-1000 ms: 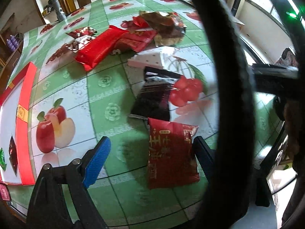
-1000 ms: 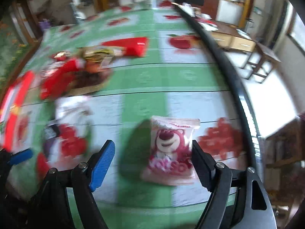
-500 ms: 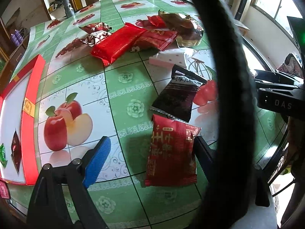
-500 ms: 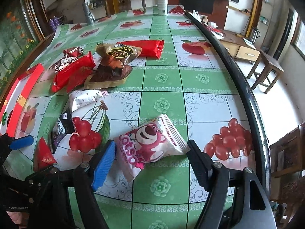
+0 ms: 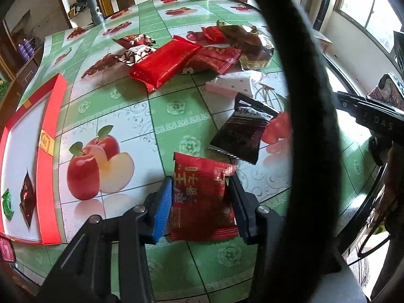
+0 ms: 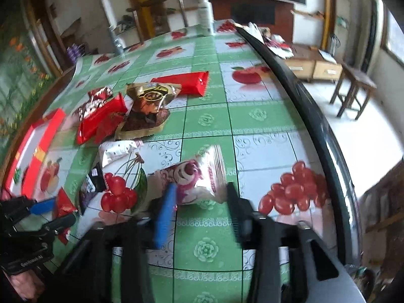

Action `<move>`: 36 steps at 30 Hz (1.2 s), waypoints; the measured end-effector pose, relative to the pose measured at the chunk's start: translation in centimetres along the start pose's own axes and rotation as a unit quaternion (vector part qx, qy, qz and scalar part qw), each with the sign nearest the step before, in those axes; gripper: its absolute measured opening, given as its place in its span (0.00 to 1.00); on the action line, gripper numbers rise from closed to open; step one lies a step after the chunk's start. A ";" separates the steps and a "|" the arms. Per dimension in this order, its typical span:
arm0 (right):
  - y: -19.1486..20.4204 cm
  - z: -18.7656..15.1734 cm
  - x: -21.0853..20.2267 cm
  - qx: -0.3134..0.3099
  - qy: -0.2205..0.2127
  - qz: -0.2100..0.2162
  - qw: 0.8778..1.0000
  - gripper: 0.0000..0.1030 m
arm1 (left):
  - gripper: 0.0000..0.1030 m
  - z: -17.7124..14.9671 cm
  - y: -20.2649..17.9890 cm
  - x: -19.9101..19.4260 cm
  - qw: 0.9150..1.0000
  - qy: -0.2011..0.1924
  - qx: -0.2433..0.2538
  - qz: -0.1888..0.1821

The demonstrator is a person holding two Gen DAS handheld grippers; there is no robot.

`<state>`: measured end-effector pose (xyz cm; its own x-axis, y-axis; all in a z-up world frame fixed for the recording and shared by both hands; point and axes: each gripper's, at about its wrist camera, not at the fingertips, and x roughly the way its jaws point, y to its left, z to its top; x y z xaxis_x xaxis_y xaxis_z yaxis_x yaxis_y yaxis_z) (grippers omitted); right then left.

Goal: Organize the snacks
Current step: 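Grasp the red packet with the left tool while the right tool grasps the pink Lotso bag, then carry both packets into the box and open both tools to release them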

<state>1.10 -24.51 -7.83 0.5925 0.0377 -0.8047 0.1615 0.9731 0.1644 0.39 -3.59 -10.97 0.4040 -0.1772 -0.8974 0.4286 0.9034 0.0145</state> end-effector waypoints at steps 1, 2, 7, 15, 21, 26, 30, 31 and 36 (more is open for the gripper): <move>0.0 0.0 -0.1 0.006 -0.002 0.002 1.000 0.51 | 0.45 0.0 0.1 0.0 1.000 -0.001 -0.001 0.002; 0.0 0.0 -0.1 0.006 -0.005 -0.001 1.000 0.51 | 0.45 -0.1 0.2 0.0 1.000 -0.001 -0.002 0.002; 0.4 0.4 -0.8 0.009 -0.028 -0.007 1.000 0.59 | 0.45 -0.2 1.0 -0.1 1.000 0.000 -0.013 -0.002; 2.9 -0.8 -0.4 -0.026 0.034 0.072 0.997 0.62 | 0.45 -0.3 1.7 -0.2 1.000 0.000 -0.019 -0.009; 3.4 0.9 0.2 -0.076 -0.007 0.020 0.997 0.70 | 0.45 -0.1 2.4 -0.3 1.000 0.000 -0.026 -0.008; 3.8 1.1 3.2 -0.062 0.017 0.010 0.998 0.60 | 0.44 -0.1 2.8 -0.7 0.999 -0.009 -0.036 -0.006; 5.0 0.8 2.6 -0.080 0.004 -0.018 0.997 0.34 | 0.38 -0.1 3.2 -1.1 0.999 -0.016 -0.037 -0.004; 5.0 0.6 2.4 -0.079 0.004 -0.013 0.997 0.34 | 0.38 -0.1 3.3 -1.2 0.999 -0.018 -0.036 -0.001; 4.9 0.5 -0.9 -0.058 -0.036 0.031 0.997 0.34 | 0.37 -0.1 4.5 -2.4 0.998 -0.034 -0.048 0.000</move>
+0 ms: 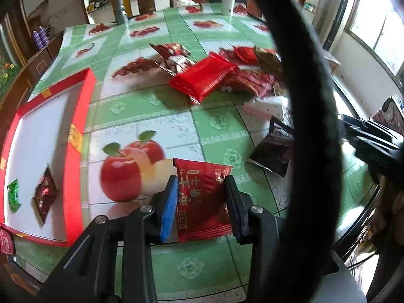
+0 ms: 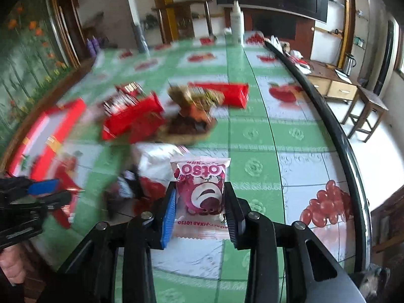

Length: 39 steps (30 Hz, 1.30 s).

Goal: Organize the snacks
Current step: 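Carry both packets into the box and open both tools to release them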

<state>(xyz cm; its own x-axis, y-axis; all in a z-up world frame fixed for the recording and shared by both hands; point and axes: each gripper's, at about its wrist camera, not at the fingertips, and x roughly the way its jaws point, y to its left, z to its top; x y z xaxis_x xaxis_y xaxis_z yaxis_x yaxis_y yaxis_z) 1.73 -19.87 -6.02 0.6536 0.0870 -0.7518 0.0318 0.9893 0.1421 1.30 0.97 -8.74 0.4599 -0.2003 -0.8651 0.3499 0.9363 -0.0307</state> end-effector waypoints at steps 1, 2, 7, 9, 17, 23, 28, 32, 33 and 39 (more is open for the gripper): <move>0.1 0.2 -0.5 0.002 -0.008 0.005 1.000 0.34 | 0.36 0.1 0.3 -0.3 1.000 -0.004 -0.003 -0.001; 0.3 0.4 -1.2 0.001 -0.017 0.010 1.000 0.34 | 0.36 0.1 0.6 -0.7 1.000 -0.007 -0.006 -0.001; 2.0 1.2 -2.6 -0.001 -0.039 0.053 0.998 0.34 | 0.36 0.4 2.3 -2.2 0.999 -0.024 -0.025 0.013; 2.9 1.2 -2.5 -0.008 -0.041 0.068 0.997 0.34 | 0.36 0.5 3.0 -2.7 0.999 -0.030 -0.035 0.026; 7.1 0.6 -0.7 -0.038 -0.015 0.123 0.992 0.34 | 0.36 0.7 5.7 -4.7 0.992 -0.057 -0.065 0.090; 9.5 1.0 -0.2 -0.059 -0.008 0.147 0.987 0.33 | 0.36 0.6 8.0 -5.7 0.987 -0.070 -0.086 0.120; 11.6 1.5 0.1 -0.075 -0.008 0.166 0.983 0.33 | 0.36 0.2 10.4 -5.9 0.982 -0.070 -0.110 0.140; 13.5 1.8 0.5 -0.089 -0.004 0.184 0.979 0.33 | 0.36 -0.3 12.0 -6.3 0.978 -0.073 -0.124 0.153; 14.0 1.9 0.6 -0.092 -0.003 0.188 0.978 0.33 | 0.36 -0.4 12.3 -6.4 0.977 -0.074 -0.127 0.156; 16.5 2.2 1.2 -0.116 0.003 0.207 0.971 0.33 | 0.36 -0.9 14.4 -6.9 0.971 -0.076 -0.145 0.174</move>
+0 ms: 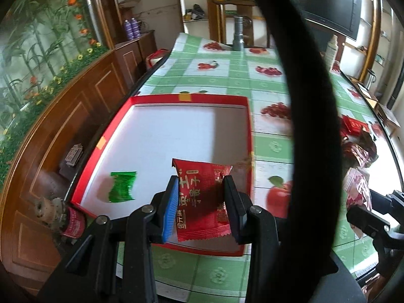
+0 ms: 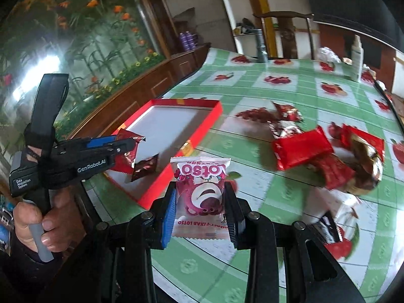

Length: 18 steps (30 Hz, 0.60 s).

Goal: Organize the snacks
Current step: 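Carry both packets into the box and open both tools to release them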

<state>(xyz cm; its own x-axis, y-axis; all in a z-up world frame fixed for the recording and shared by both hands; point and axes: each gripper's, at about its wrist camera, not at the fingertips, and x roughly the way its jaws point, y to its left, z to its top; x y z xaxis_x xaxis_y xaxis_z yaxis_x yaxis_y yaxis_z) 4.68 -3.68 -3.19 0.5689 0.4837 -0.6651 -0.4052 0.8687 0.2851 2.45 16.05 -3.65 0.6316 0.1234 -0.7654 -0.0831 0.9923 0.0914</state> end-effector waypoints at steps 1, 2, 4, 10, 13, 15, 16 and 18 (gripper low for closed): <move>0.3 0.1 0.2 -0.003 0.001 0.002 1.000 0.33 | 0.36 0.0 0.3 0.0 1.000 -0.001 -0.002 0.003; 0.6 0.2 0.4 -0.006 0.003 0.004 1.000 0.33 | 0.36 -0.1 0.6 0.0 1.000 -0.001 -0.005 0.006; 1.2 0.4 0.8 -0.012 0.005 0.007 1.000 0.33 | 0.36 -0.1 1.3 0.1 1.000 -0.002 -0.009 0.010; 2.5 1.2 1.7 -0.023 0.005 0.016 1.000 0.33 | 0.36 -0.2 2.7 0.2 1.000 -0.003 -0.020 0.019; 3.0 1.5 2.1 -0.027 0.005 0.019 0.999 0.33 | 0.36 -0.2 3.4 0.3 0.999 -0.003 -0.026 0.022; 3.4 1.8 2.3 -0.030 0.005 0.022 0.999 0.33 | 0.36 -0.2 3.8 0.4 0.999 -0.004 -0.030 0.024; 3.5 1.9 2.4 -0.031 0.005 0.023 0.999 0.33 | 0.36 -0.3 4.0 0.4 0.999 -0.003 -0.032 0.024; 3.8 2.1 2.7 -0.033 0.005 0.026 0.999 0.33 | 0.36 -0.3 4.4 0.5 0.999 -0.003 -0.034 0.027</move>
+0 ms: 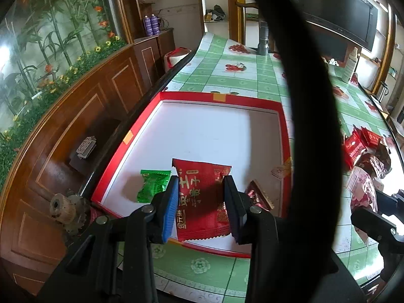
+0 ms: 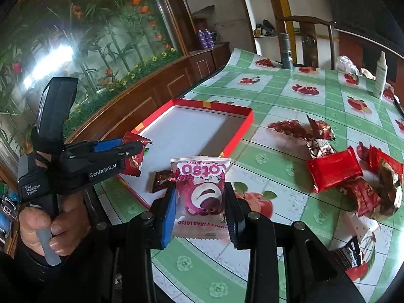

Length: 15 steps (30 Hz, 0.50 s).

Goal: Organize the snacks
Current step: 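Carry both packets into the box and open both tools to release them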

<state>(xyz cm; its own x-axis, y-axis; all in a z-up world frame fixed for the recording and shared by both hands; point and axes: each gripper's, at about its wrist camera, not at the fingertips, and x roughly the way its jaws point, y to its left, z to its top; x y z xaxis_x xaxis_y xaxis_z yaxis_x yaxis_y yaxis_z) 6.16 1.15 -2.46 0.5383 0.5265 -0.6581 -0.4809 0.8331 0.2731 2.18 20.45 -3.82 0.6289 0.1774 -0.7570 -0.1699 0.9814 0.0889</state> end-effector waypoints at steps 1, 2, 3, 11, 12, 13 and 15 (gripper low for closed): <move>0.2 0.1 0.2 -0.001 0.001 0.002 1.000 0.33 | 0.36 0.0 0.2 0.1 1.000 0.000 -0.002 0.001; 0.2 0.2 0.3 -0.002 0.001 0.003 1.000 0.33 | 0.36 0.0 0.4 0.1 1.000 0.001 -0.003 0.001; 0.4 0.2 0.4 -0.003 0.002 0.005 1.000 0.33 | 0.36 0.0 0.5 0.2 1.000 0.001 -0.004 0.002; 1.1 0.7 1.4 -0.009 0.007 0.011 1.000 0.33 | 0.36 0.0 1.5 0.7 1.000 0.004 -0.012 0.005; 1.1 0.7 1.5 -0.010 0.008 0.011 1.000 0.33 | 0.36 0.0 1.6 0.8 1.000 0.005 -0.014 0.005; 1.1 0.7 1.6 -0.010 0.008 0.012 1.000 0.33 | 0.36 -0.1 1.8 1.0 1.000 0.007 -0.016 0.006; 1.2 0.8 1.8 -0.010 0.010 0.013 1.000 0.33 | 0.36 0.0 2.1 1.2 1.000 0.009 -0.018 0.006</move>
<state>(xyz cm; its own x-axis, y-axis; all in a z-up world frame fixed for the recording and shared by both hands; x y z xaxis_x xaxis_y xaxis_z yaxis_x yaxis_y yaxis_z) 7.18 3.25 -2.76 0.5125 0.5440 -0.6644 -0.5086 0.8157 0.2756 2.56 22.68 -4.60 0.6135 0.1882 -0.7670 -0.2051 0.9758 0.0754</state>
